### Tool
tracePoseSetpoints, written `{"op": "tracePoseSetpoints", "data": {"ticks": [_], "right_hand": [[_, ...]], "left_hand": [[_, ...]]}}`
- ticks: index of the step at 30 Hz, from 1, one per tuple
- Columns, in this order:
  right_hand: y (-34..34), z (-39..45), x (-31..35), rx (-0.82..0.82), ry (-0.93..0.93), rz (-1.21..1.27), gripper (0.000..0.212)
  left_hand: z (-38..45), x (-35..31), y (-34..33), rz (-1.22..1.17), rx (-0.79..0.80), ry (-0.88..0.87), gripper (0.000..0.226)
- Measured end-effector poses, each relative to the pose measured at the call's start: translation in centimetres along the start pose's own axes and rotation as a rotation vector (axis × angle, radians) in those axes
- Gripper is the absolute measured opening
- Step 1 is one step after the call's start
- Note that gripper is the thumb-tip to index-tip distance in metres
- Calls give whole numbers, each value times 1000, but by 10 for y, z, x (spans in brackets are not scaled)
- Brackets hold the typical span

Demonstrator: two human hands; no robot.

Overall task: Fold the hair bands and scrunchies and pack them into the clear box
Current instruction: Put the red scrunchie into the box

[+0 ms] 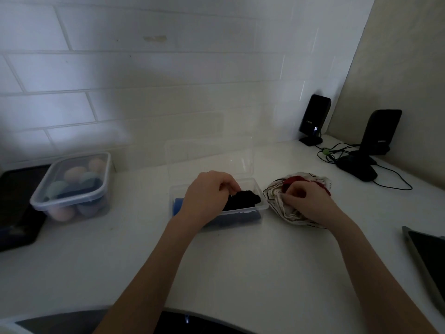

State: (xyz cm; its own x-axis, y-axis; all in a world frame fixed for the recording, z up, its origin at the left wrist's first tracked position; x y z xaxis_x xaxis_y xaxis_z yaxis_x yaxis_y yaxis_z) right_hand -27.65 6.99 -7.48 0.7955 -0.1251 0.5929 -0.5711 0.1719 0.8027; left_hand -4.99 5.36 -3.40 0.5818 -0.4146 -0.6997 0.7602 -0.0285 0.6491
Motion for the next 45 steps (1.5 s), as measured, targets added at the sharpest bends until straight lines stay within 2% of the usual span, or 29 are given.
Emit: {"op": "tracePoseSetpoints", "data": {"ticks": [2, 4, 7, 9, 13, 16, 18, 21, 24, 26, 28, 30, 35, 37, 40, 43, 45], "right_hand": [[17, 0, -3, -150, 9, -17, 20], [28, -2, -9, -239, -21, -255, 24], [15, -2, -20, -84, -144, -400, 34], [6, -1, -20, -45, -160, -427, 25], [11, 1, -6, -202, -63, -459, 16], [24, -6, 16, -403, 115, -271, 16], [29, -11, 28, -418, 199, 18, 14], [27, -15, 46, -221, 245, 586, 12], [13, -20, 69, 86, 247, 966, 7], [4, -23, 84, 263, 224, 1192, 9], [0, -20, 93, 337, 184, 1345, 14], [0, -12, 97, 359, 140, 1424, 18], [-1, 7, 106, 443, 102, 1500, 36], [-3, 11, 112, 453, 115, 1480, 25], [-1, 22, 115, 336, 138, 1411, 4], [4, 28, 118, 243, 188, 1294, 7], [4, 30, 118, 241, 228, 1248, 9]], "left_hand": [[1, 1, -1, 1, 6, -2, 38], [3, 2, -3, 0, 9, 0, 38], [3, -3, -6, -10, 15, -21, 39], [4, -9, -9, -6, 30, -38, 39], [8, -13, -15, -24, 30, -79, 37], [8, -14, -17, -22, 32, -86, 36], [6, -17, -18, -27, 35, -91, 37], [5, -25, -18, -120, 24, -113, 46], [10, -26, -19, -430, 49, -22, 55], [13, -27, -20, -660, 81, 51, 43], [14, -29, -20, -794, 102, 80, 18], [15, -30, -16, -856, 79, 84, 11], [20, -18, -7, -1152, -22, 214, 14], [20, -17, -7, -1205, -35, 237, 14], [19, -22, -11, -1155, -11, 221, 14], [16, -29, -19, -996, 56, 179, 13], [14, -31, -20, -862, 73, 153, 15]]}}
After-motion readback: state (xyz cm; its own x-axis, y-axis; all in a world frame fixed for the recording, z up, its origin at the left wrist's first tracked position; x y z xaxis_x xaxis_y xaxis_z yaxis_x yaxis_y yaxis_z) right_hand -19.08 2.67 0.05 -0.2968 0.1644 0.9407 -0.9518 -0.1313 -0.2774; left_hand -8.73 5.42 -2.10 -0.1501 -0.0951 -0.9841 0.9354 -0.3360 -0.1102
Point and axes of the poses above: each hand's wrist, its own z-axis towards the middle knuckle, its own y-axis out of the back of the hand, x = y × z, the point moved 8 cm from there along z, towards the middle knuckle, and after that the axes turned 4 degrees about -z, right-handed, at the moved point
